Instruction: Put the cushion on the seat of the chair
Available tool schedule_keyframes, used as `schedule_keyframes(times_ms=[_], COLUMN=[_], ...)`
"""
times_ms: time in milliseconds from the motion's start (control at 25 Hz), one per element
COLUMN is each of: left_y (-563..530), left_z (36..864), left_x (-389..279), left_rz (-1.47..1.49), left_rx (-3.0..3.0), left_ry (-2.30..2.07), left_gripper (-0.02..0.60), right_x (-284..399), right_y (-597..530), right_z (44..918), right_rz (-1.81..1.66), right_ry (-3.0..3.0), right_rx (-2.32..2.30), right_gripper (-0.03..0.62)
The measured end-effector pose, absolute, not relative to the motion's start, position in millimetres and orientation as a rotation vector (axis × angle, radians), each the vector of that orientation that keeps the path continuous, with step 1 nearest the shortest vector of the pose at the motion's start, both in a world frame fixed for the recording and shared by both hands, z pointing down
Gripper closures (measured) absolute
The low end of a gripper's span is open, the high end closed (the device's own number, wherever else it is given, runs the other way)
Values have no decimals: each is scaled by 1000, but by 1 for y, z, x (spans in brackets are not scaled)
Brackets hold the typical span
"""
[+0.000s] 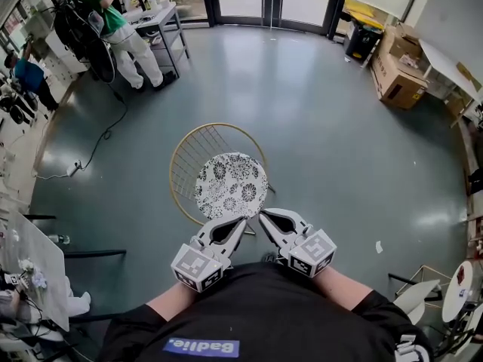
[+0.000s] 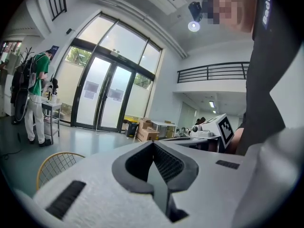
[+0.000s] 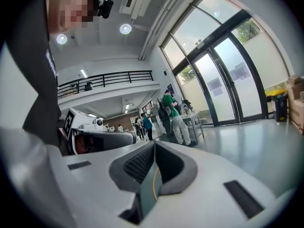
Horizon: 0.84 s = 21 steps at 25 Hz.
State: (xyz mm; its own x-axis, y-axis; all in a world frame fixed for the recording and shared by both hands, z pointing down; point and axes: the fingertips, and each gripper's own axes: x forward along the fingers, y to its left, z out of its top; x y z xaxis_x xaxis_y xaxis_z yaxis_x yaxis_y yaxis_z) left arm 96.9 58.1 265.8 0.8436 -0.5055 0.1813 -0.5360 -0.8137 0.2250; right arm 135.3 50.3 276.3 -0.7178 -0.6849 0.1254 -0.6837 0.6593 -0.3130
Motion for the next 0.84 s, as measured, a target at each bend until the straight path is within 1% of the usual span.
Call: schedule_keyframes(times_ms=[240,840], left_y=[61,68], left_z=[269,261], left_x=[89,105], left_rz=[167,163], left_rx=[2748,2751], left_ry=[-826,-849], left_gripper=[565,565], right_x=[121,132], right_y=[57,67], right_z=[280,271], right_rz=[-532,-504], right_ry=[2888,2918], right_rx=[-1116,-1069], right_gripper=[560,560])
